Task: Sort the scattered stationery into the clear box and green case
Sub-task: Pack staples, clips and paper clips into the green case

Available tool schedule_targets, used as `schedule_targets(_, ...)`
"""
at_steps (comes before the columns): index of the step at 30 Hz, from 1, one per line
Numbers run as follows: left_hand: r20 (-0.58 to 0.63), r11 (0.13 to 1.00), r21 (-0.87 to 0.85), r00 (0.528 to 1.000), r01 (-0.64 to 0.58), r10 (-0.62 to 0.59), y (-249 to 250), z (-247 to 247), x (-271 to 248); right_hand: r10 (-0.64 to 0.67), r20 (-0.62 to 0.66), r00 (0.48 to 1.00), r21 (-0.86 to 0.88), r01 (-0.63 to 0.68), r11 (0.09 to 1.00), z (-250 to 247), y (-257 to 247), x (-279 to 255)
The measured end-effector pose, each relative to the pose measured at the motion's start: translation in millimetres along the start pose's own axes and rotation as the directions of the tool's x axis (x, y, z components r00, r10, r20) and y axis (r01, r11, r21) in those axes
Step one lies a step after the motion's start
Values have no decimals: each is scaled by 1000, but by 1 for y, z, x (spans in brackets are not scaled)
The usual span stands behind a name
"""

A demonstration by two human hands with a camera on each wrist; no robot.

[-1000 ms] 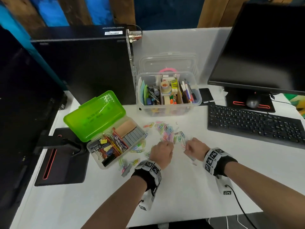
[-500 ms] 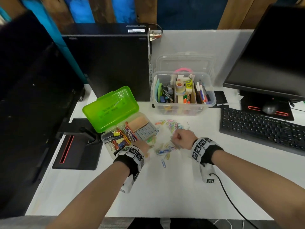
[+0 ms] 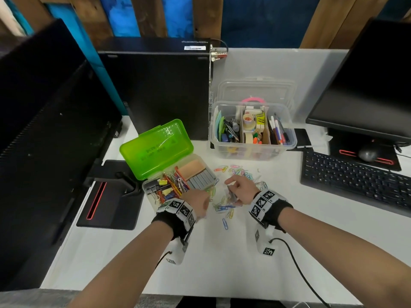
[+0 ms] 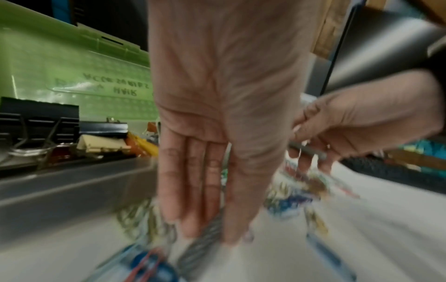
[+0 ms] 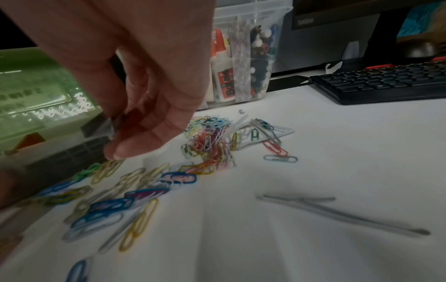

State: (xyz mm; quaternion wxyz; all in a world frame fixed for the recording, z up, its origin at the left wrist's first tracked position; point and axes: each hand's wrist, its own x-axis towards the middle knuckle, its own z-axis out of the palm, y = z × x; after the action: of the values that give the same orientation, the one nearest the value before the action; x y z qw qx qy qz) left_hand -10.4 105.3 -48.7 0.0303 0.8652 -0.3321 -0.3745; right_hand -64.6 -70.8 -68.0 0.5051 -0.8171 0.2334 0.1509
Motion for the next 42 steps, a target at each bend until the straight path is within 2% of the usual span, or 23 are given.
schedule_targets(2, -64, 948, -312, 997, -54, 36, 0, -6, 5, 34, -19, 999, 52, -33, 998, -5, 1, -1)
schedule_targets(5, -194, 764, -624, 979, -166, 54, 7, -14, 15, 76, -68, 995, 132, -66, 989, -14, 0, -2)
schedule_targets(8, -317, 577, -777, 948, -252, -12, 16, -21, 27, 161, -114, 980, 294, -121, 948, -20, 0, -1)
schedule_targets(11, -348, 345, -889, 934, -302, -80, 20, -22, 37, 237, -113, 965, 448, -164, 879, -24, 1, 1)
schedule_targets(12, -360, 298, -900, 928, -318, -99, 21, -21, 39, 252, -96, 963, 496, -173, 851, -26, 0, 1)
schedule_targets(14, -399, 271, -895, 907, -354, -133, 23, -21, 43, 267, -45, 963, 605, -186, 774, -28, -5, 0)
schedule_targets(18, -473, 407, -830, 868, -380, -153, 22, -17, 47, 272, 1, 962, 735, -185, 652, -31, -12, 1)
schedule_targets(24, -536, 660, -674, 834, -331, -130, 19, -16, 50, 251, 9, 968, 773, -166, 612, -33, -21, 3)
schedule_targets(26, -524, 680, -664, 843, -311, -126, 18, -18, 50, 244, 12, 970, 776, -163, 609, -32, -23, 3)
schedule_targets(29, -488, 651, -704, 859, -284, -154, 17, -19, 49, 239, 11, 971, 797, -152, 584, -27, -24, 5)
schedule_targets(33, -520, 708, -659, 834, -254, -184, 15, -19, 48, 223, 11, 975, 775, -149, 614, -22, -27, 5)
schedule_targets(38, -544, 746, -603, 830, -285, -122, 14, -20, 46, 182, -7, 983, 746, -116, 655, -15, -29, 7)
schedule_targets(42, -575, 783, -546, 813, -298, -91, 13, -20, 43, 185, -27, 982, 751, -102, 652, -11, -36, 9)
